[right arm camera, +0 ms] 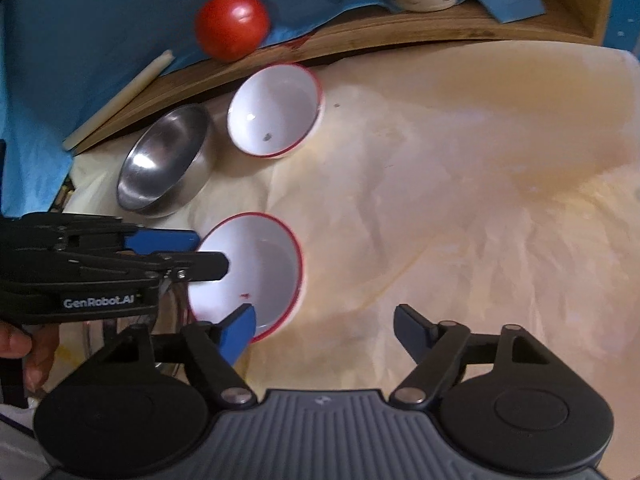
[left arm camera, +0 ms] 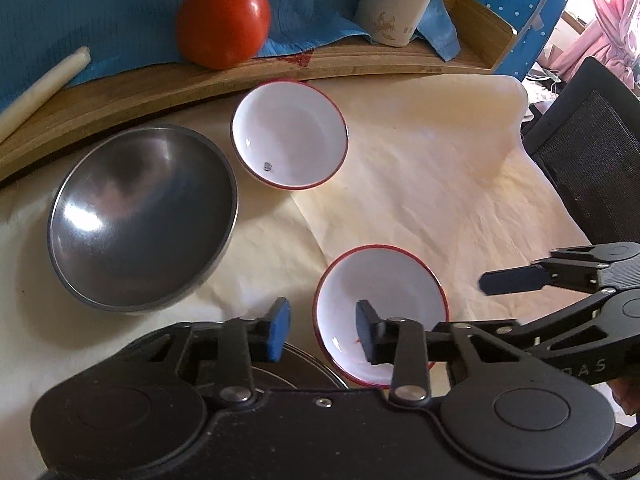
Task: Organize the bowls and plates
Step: 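Close both tools on opposite sides of the nearer red-rimmed bowl's rim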
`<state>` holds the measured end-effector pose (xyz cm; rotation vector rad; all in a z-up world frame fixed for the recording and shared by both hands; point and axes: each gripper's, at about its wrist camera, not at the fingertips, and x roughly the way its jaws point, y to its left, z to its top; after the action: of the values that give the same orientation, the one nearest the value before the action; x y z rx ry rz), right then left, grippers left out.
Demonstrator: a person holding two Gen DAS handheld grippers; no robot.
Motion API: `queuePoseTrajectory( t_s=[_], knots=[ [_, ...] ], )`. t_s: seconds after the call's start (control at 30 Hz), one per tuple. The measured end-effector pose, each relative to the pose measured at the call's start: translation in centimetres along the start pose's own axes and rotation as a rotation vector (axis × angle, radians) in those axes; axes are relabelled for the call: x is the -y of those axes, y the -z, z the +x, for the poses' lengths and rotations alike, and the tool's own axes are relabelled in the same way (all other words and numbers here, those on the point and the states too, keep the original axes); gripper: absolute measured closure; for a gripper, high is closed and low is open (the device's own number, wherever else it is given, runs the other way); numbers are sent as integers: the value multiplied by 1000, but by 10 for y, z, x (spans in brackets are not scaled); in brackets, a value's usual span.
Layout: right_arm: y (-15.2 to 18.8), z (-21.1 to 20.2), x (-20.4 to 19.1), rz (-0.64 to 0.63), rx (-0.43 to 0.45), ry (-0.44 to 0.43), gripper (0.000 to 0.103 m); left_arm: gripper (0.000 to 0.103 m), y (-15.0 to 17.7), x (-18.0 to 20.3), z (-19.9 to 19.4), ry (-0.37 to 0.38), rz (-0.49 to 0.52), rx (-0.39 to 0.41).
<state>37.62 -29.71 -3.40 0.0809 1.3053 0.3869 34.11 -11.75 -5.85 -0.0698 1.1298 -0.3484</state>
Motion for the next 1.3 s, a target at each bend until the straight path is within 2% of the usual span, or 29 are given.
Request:
queuePoseTrajectory(
  t_s=[0.1, 0.37, 0.43, 0.47, 0.83, 1.03, 1.3],
  knots=[
    [-2, 3, -2, -16, -16, -25, 44, 76, 1, 2, 2, 3, -3, -10],
    [-5, 9, -3, -12, -42, -86, 63, 89, 2, 2, 4, -10, -19, -20],
    [-4, 11, -2, -1, -51, -114, 75, 94, 3, 0, 4, -17, -31, -17],
    [-4, 13, -2, 5, -54, -128, 77, 96, 3, -2, 4, -17, -40, -16],
    [-4, 14, -2, 35, -56, -99, 85, 98, 5, -6, 1, 9, -97, 0],
    [-5, 8, 4, 69, -26, -75, 90, 98, -1, -1, -4, 23, -92, 33],
    [-15, -8, 4, 94, 58, -65, 93, 98, -10, -3, -16, 36, -113, 97]
  ],
)
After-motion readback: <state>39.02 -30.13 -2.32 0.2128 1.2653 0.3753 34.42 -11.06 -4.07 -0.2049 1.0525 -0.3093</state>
